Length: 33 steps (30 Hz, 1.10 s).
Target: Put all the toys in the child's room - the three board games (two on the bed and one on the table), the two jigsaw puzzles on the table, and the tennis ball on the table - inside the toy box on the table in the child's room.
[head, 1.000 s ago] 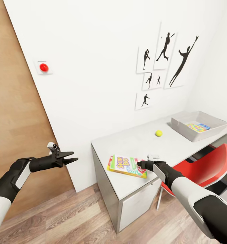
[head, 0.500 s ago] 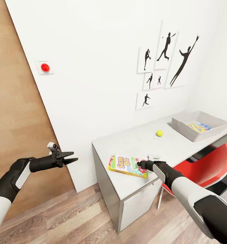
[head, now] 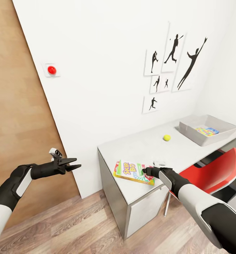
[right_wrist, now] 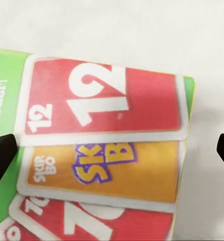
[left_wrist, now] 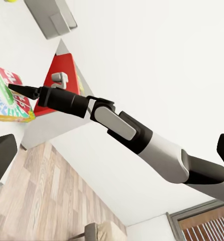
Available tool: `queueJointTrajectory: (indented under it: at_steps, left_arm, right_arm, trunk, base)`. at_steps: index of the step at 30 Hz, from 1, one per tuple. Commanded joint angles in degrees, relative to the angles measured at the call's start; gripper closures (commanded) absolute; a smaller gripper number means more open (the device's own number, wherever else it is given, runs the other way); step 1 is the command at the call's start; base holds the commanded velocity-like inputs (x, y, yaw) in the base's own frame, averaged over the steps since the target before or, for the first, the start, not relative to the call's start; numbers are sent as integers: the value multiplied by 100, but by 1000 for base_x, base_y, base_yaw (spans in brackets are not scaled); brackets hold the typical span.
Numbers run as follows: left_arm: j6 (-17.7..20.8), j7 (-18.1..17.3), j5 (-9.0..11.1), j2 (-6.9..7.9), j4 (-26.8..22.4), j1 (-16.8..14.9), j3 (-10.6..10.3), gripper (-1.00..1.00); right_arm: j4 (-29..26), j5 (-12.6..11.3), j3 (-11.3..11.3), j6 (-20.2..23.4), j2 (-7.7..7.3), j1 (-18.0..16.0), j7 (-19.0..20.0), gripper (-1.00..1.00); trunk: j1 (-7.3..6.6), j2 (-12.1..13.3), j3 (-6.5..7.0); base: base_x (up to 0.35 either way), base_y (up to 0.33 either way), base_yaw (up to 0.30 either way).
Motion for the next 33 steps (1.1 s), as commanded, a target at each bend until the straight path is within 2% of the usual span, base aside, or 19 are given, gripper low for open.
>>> queueJointTrajectory:
  at_steps: [1,33]
  left_arm:
    - [60,-20,13,6,2,-7,-14,-100]
    - [60,15,13,-1,2,-5,-39,-100]
  right_arm:
    - [-2,-20,42,25,-4,-1,12,-100]
    - [14,-12,34,23,2,-1,12,-100]
  trunk:
    - [0,-5,-8]
    - [0,-5,-8]
  base:
    - [-27,13,0]
    - [-41,113,0]
